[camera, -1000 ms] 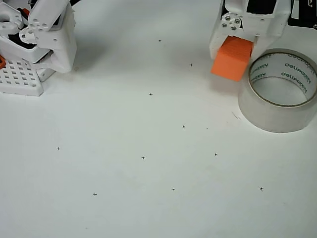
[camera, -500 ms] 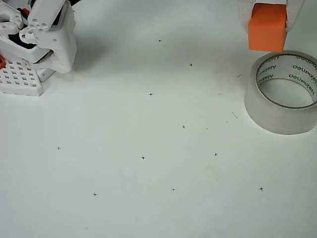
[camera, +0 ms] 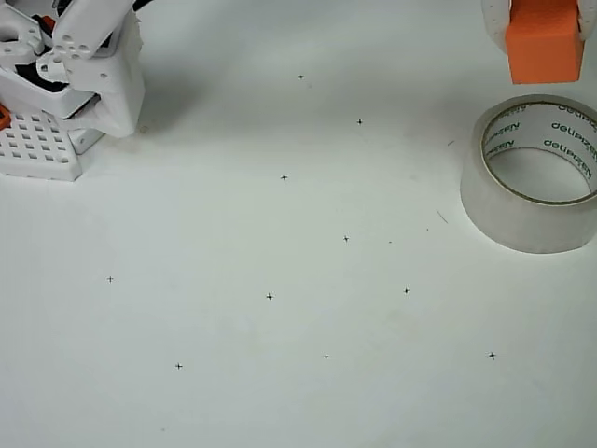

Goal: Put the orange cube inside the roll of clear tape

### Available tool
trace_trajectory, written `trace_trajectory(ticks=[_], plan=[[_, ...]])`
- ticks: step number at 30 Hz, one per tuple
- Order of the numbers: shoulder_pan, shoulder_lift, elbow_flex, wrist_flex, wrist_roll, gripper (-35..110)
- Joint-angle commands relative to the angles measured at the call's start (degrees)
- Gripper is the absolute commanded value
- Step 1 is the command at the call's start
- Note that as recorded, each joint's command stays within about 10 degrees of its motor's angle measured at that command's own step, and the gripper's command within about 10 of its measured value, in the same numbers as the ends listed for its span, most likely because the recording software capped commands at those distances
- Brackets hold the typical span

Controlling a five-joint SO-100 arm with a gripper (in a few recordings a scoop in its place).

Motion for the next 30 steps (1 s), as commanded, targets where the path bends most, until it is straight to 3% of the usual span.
trace_trajectory(ticks=[1, 15, 30], plan=[[-0.09, -1.05, -7.29, 0.97, -1.14, 16], [1.85, -6.94, -12.13, 0.97, -3.25, 17], [4.31, -12.74, -16.70, 0.79, -8.17, 41]])
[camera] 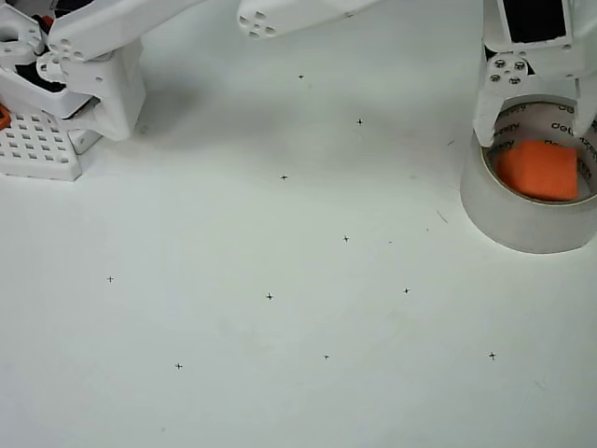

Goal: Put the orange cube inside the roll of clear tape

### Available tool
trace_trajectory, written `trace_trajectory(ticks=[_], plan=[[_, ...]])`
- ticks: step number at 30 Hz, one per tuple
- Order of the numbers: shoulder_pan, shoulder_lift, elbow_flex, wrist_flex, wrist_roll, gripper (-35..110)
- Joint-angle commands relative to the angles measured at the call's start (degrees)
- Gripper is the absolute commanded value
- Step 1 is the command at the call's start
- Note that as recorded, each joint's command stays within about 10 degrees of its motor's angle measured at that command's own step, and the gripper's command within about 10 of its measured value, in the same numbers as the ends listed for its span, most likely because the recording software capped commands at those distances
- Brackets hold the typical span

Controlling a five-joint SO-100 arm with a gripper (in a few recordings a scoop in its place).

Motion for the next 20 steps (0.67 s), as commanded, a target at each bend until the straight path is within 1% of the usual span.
trace_trajectory(ticks=[1, 20], plan=[[0.18, 3.08, -5.98, 0.79, -1.76, 41], [0.88, 5.54, -6.68, 0.79, -4.39, 41]])
